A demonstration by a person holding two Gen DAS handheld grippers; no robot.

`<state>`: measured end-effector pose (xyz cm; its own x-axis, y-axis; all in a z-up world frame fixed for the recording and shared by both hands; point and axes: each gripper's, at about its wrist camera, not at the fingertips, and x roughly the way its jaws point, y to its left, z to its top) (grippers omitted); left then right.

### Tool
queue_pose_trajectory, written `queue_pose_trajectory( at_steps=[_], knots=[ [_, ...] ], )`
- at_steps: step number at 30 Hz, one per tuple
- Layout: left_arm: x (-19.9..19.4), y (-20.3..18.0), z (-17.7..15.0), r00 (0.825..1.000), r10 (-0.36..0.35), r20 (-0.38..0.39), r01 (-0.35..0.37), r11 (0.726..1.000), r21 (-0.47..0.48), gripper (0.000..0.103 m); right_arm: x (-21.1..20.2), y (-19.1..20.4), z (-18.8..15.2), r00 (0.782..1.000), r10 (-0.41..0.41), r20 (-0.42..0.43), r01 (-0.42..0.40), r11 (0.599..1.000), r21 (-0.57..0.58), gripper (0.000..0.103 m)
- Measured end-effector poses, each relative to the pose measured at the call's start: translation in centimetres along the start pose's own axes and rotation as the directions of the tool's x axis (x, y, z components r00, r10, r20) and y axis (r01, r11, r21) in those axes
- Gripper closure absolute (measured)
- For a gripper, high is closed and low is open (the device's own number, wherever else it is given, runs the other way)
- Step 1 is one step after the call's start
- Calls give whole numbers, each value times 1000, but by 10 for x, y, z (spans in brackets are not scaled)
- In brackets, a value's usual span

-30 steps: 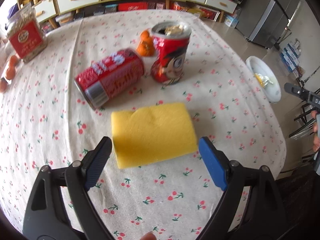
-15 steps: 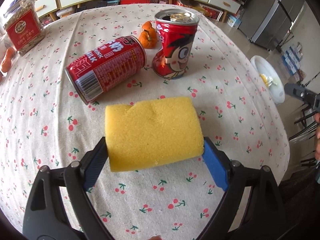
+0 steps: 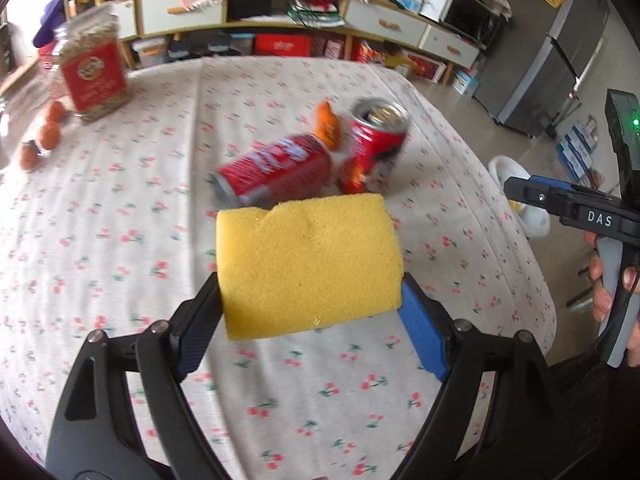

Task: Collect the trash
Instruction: 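Grasp the upright red can with the right tool while the left tool holds the sponge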

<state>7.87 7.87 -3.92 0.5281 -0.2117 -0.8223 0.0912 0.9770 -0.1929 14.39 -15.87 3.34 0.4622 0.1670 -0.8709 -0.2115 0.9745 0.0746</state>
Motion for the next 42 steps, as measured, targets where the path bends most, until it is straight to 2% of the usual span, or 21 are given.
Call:
queue_pose_trajectory(
  at_steps=[7,12,21,28,31,34,35,42],
  knots=[
    [-7,36,-1,996,83,27,-81,995,-53,19,19,44,19,999,48,3,-47,997,-62,22],
    [-9,57,-2,995,90,29,-87,991,-102,19,34,73,26,997,76,-2,-75,990,-115,22],
    [-13,68,0,995,89,36,-83,987,-134,19,59,111,43,991,132,17,-127,979,-161,22],
    [-14,75,-2,995,98,32,-92,984,-153,19,71,121,48,992,122,25,-116,976,-186,24],
    [-13,76,-1,994,102,30,-96,983,-157,19,75,122,49,993,114,27,-107,975,-195,28],
    [-13,75,0,994,103,29,-97,983,-156,19,77,120,50,993,115,25,-108,974,-197,39],
    [-13,74,0,994,103,30,-98,983,-154,19,77,119,50,993,115,27,-108,974,-197,46],
    [-14,71,1,993,108,39,-102,984,-145,19,73,108,49,990,135,30,-128,977,-173,47]
  ],
)
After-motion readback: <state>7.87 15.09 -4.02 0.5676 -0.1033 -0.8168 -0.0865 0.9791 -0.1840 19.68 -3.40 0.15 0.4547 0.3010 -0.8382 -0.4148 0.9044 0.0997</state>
